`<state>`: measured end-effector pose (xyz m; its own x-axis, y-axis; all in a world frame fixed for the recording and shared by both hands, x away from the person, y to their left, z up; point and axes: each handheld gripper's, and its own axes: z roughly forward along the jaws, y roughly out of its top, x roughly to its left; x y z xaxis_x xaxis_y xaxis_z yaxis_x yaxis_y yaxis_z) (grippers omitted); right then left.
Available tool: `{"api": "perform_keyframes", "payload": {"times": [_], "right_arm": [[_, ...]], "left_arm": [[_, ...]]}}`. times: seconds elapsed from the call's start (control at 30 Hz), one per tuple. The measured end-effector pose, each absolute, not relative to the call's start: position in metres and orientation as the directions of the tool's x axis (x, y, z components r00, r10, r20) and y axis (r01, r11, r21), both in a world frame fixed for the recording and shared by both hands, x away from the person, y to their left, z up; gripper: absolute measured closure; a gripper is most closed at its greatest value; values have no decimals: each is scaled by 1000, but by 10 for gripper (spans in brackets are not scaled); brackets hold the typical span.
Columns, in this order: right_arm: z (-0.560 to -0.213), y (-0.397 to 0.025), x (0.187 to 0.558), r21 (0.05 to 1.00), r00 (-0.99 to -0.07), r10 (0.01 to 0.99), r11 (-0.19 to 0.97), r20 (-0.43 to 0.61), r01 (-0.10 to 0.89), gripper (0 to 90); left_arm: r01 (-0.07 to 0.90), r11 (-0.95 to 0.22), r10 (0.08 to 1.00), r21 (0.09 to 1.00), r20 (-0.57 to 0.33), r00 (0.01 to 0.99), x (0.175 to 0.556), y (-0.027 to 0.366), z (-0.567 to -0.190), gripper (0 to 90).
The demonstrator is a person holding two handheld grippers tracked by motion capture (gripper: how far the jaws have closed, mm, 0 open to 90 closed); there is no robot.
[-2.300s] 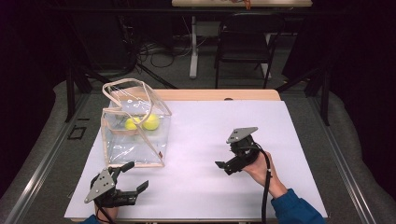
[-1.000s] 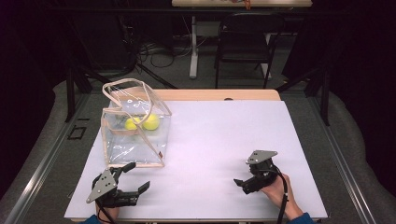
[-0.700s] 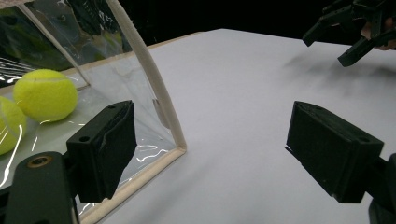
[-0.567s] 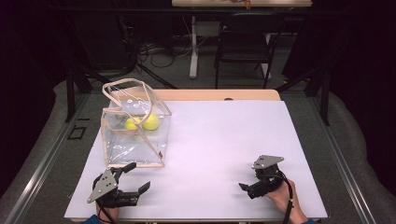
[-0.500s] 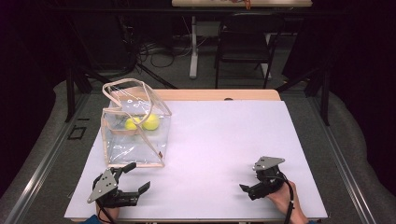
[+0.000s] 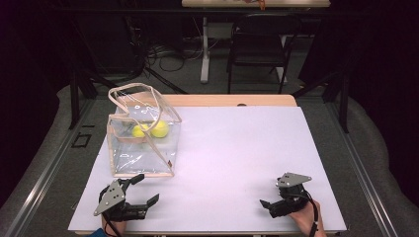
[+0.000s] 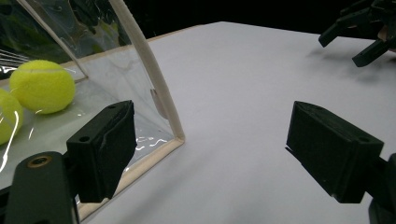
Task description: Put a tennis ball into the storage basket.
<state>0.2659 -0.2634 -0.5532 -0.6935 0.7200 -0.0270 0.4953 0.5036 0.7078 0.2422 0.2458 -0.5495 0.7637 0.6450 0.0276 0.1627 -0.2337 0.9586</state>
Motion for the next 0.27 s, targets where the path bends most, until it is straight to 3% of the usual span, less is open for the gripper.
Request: {"api": "perform_keyframes", "payload": {"times": [0.27], "right_arm": [[-559, -270, 262, 728, -682, 731, 472, -9, 496, 0]], "left_arm": [[178, -240, 648, 954, 22, 761, 242, 246, -551, 158]]}}
